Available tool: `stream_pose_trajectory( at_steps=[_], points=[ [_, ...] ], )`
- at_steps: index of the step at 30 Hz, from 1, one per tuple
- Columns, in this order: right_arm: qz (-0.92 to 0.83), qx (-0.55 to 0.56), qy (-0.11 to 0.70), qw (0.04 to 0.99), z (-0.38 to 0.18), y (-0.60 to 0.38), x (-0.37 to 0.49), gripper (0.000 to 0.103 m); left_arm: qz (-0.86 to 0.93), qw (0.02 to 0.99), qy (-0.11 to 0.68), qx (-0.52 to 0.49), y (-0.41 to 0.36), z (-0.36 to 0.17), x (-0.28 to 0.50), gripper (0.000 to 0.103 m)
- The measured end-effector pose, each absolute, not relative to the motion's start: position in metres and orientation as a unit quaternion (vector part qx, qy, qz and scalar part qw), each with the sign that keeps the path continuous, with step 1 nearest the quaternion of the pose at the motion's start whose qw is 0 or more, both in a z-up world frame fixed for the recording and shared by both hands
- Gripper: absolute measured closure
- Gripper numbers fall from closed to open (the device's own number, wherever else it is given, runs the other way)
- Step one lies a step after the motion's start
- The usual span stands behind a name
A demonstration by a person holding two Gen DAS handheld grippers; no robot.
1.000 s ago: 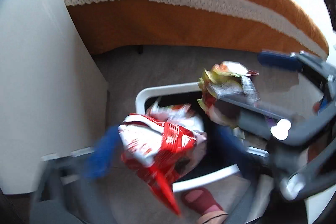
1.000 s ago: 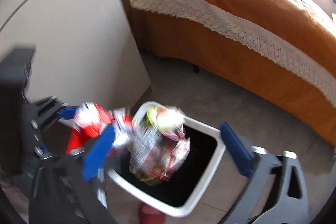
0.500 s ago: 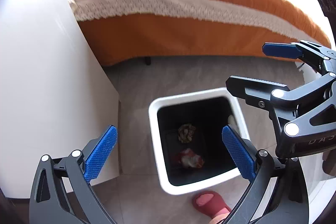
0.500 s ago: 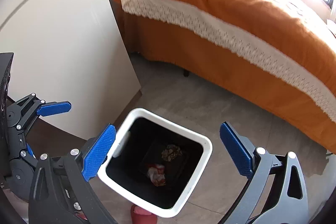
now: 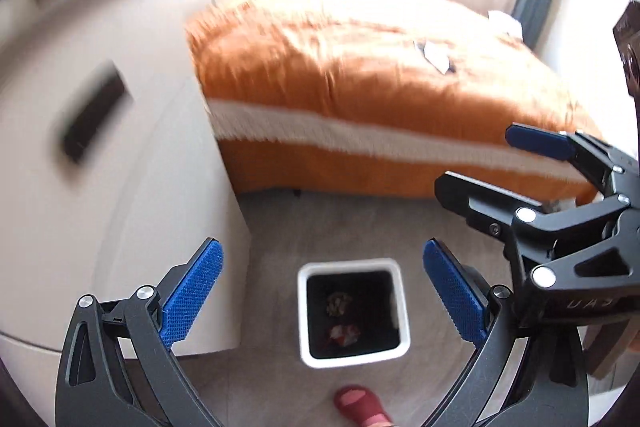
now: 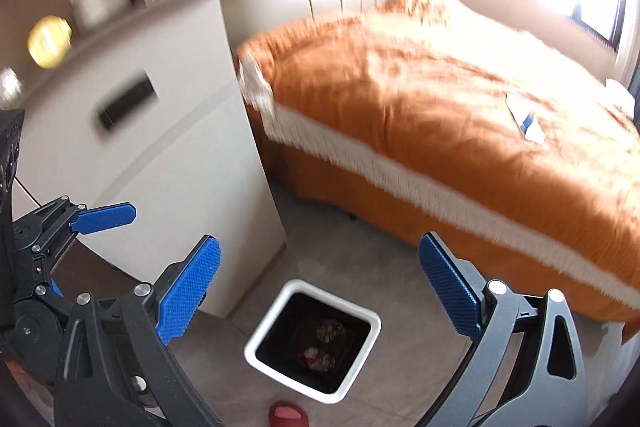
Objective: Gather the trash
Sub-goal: 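Move both open tools back to the desk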
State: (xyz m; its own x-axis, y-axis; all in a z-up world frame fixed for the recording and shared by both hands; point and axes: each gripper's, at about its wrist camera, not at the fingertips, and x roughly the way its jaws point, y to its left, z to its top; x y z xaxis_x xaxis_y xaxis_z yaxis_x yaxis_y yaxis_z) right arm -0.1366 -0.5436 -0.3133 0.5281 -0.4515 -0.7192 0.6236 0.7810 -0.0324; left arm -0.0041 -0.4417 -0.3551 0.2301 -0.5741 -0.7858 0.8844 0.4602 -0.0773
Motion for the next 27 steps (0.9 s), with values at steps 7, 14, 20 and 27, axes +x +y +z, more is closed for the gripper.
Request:
stream_pose_trajectory(
  at_steps=[7,14,20,27],
  points=[
    [-0.292,0.062,0.293,0.908,-0.199,-0.507,-0.121,0.004,-0.442,0.811,0.349,0.160,-0.399,-0.235,0.000,0.005],
    [-0.218,0.031,0.242,0.945,-0.131,-0.452,-0.081,0.004,-0.368,0.869,0.301,0.134,-0.320,-0.151,0.011,0.005],
    [-0.128,0.014,0.214,0.968,-0.096,-0.384,-0.031,0.004,-0.294,0.901,0.302,0.101,-0.239,-0.109,0.035,0.005],
    [-0.030,-0.013,0.207,0.978,-0.075,-0.301,0.023,0.004,-0.189,0.933,0.298,0.072,-0.136,-0.092,0.058,0.005]
  ],
)
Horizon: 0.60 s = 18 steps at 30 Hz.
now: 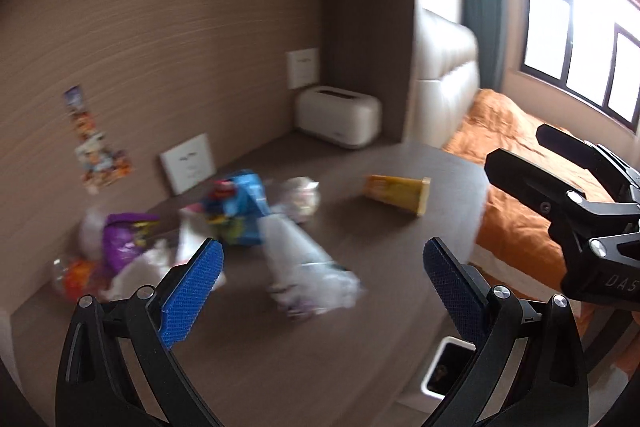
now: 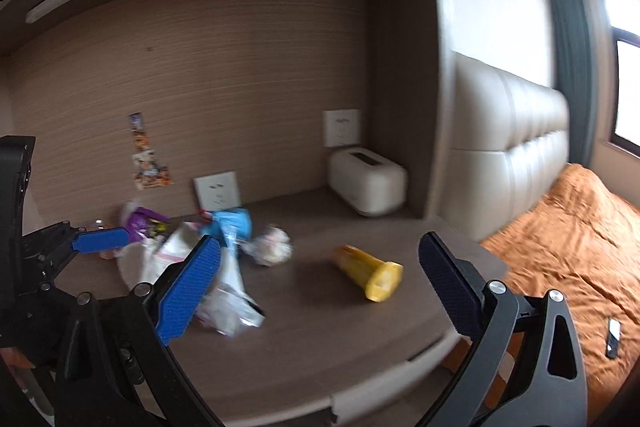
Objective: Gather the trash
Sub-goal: 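Move both open tools back to the desk, then grasp the white tissue with the left tool while the right grasps the clear plastic bag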
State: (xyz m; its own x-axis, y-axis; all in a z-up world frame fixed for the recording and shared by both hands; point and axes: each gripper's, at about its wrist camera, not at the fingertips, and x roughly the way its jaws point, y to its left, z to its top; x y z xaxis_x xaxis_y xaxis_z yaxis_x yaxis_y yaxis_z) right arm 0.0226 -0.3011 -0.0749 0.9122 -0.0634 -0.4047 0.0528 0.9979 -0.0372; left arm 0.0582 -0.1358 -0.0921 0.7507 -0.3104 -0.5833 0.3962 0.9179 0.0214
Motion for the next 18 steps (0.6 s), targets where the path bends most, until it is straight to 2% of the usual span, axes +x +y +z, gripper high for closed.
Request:
stream_pose_trajectory(
  at_steps=[7,18],
  points=[
    [0.031,-0.013,0.221,0.975,-0.083,-0.244,0.062,0.004,-0.120,0.943,0.307,0.053,-0.061,-0.096,0.080,0.005],
    [0.026,-0.004,0.291,0.956,-0.151,-0.210,0.111,0.004,-0.093,0.928,0.359,0.048,-0.014,-0.151,0.115,0.005]
  ],
)
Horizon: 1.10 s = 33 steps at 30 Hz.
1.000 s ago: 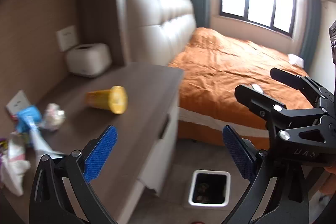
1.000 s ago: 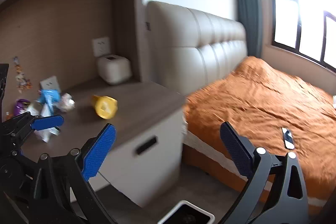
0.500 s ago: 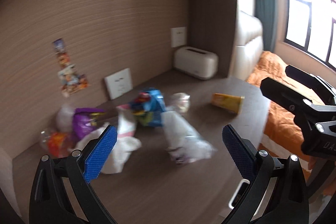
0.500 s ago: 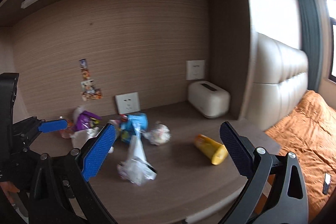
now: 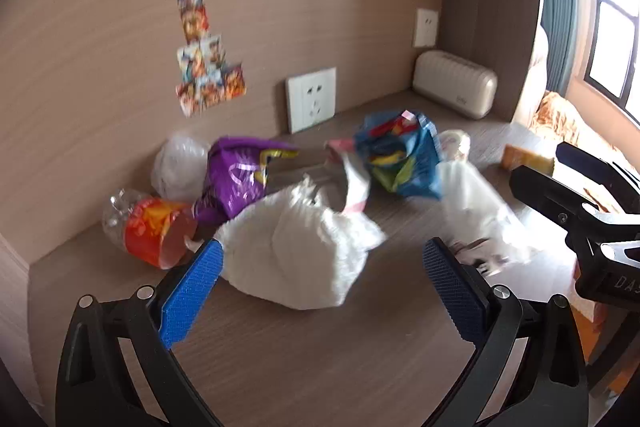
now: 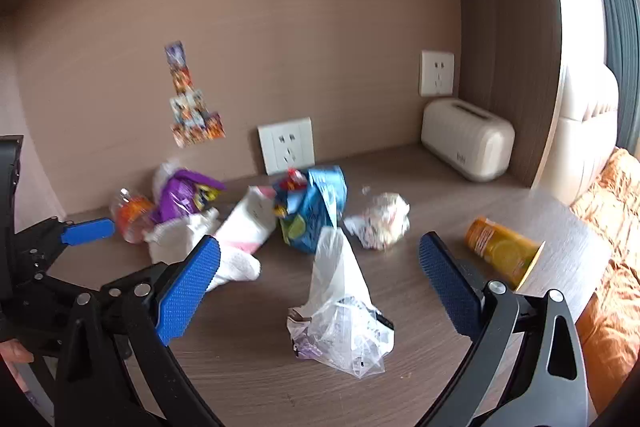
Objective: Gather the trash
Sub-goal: 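Grasp the white tissue with the left tool while the right grasps the clear plastic bag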
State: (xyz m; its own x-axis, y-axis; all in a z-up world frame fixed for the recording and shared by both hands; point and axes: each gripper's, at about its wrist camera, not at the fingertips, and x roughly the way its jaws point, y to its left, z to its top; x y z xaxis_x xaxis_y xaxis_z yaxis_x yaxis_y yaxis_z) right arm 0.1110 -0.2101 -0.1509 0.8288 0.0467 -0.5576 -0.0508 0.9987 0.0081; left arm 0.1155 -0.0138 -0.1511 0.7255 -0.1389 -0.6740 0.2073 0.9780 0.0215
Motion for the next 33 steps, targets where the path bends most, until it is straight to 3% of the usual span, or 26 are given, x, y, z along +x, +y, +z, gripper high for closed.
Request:
stream_pose_trajectory(
  at_steps=[14,17,19,23,25,26,33],
  points=[
    [-0.011,-0.012,0.370,0.929,-0.206,-0.217,0.135,0.004,-0.107,0.900,0.423,0.018,0.000,-0.211,0.154,0.005],
    [-0.007,-0.007,0.381,0.924,-0.211,-0.216,0.137,0.008,-0.115,0.888,0.446,0.016,-0.001,-0.222,0.158,0.025],
    [-0.003,-0.004,0.394,0.919,-0.216,-0.216,0.139,0.033,-0.116,0.889,0.442,0.031,-0.005,-0.223,0.157,0.030],
    [0.005,-0.003,0.401,0.916,-0.218,-0.213,0.138,0.037,-0.114,0.891,0.438,0.044,-0.005,-0.223,0.154,0.050],
    [0.006,-0.007,0.406,0.914,-0.221,-0.209,0.137,0.046,-0.112,0.893,0.435,0.041,-0.001,-0.222,0.153,0.081],
    [0.007,-0.010,0.409,0.913,-0.222,-0.207,0.137,0.052,-0.111,0.893,0.434,0.039,0.001,-0.221,0.153,0.087],
    [0.020,-0.020,0.399,0.916,-0.211,-0.197,0.130,0.056,-0.118,0.900,0.419,0.034,0.005,-0.198,0.138,0.092]
  ],
)
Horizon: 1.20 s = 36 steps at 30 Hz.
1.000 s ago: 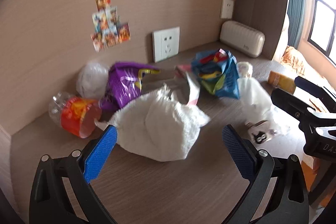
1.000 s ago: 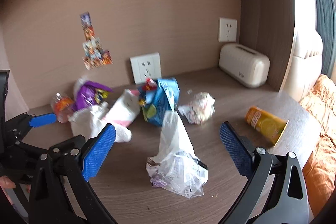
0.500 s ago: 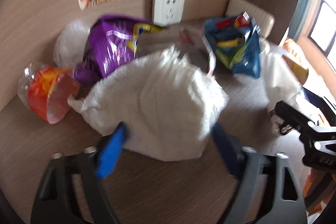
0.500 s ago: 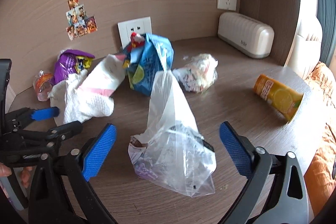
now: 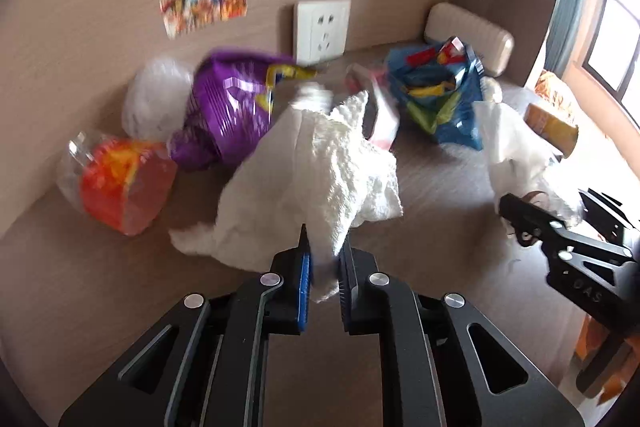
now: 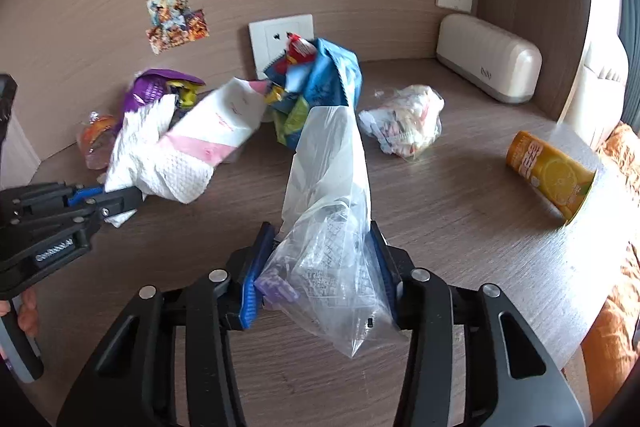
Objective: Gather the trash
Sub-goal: 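Grasp the white tissue with the left tool while the right grasps the clear plastic bag, then carry tissue and plastic bag to the bin and open both tools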
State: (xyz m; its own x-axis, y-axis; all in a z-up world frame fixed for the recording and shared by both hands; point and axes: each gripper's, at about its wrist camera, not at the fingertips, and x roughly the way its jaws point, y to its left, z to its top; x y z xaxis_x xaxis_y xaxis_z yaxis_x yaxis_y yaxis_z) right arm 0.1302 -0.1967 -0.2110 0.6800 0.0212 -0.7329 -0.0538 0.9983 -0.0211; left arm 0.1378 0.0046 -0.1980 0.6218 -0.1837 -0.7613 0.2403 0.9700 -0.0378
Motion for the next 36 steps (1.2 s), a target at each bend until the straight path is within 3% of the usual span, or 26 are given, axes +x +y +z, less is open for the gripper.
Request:
stream_pose_trajectory(
  at_steps=[20,36],
  points=[
    [-0.014,-0.015,0.300,0.954,-0.105,-0.250,0.055,0.056,-0.209,0.918,0.330,0.059,-0.086,-0.098,0.082,0.092],
    [-0.176,0.020,0.277,0.944,-0.079,-0.360,-0.057,0.056,-0.376,0.861,0.322,0.116,-0.244,-0.101,0.027,0.092]
  ],
)
